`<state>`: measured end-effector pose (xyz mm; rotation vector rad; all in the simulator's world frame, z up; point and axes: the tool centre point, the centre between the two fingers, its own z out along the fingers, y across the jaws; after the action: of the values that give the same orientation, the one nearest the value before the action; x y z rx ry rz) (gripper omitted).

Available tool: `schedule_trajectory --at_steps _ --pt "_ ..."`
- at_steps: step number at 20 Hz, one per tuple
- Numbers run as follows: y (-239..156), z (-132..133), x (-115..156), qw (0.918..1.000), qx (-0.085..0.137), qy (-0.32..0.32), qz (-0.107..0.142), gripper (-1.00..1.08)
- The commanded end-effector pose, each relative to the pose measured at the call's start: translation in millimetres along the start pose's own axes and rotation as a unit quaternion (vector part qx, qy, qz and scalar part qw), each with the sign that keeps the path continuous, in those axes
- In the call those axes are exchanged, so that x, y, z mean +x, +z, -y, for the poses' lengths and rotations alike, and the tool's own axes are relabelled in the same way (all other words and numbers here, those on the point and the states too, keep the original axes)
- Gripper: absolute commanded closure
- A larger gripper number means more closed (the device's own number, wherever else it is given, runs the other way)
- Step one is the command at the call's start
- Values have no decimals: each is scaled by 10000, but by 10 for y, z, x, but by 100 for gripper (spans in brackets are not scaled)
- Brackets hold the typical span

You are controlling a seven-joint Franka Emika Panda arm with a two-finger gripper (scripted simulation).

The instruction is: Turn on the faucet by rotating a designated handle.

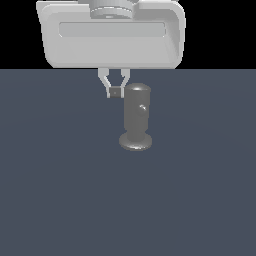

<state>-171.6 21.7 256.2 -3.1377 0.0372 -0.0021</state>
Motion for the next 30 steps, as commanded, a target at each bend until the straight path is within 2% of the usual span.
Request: schedule_trajectory --at_steps 1,8,16,30 --pt "122 10 52 10000 -4 11 -2 108" --pt "314 26 138 10000 -11 25 4 108" --pt "343 27 150 10000 -14 30 8 108" --pt "356 -704 277 10000 -17 32 7 108"
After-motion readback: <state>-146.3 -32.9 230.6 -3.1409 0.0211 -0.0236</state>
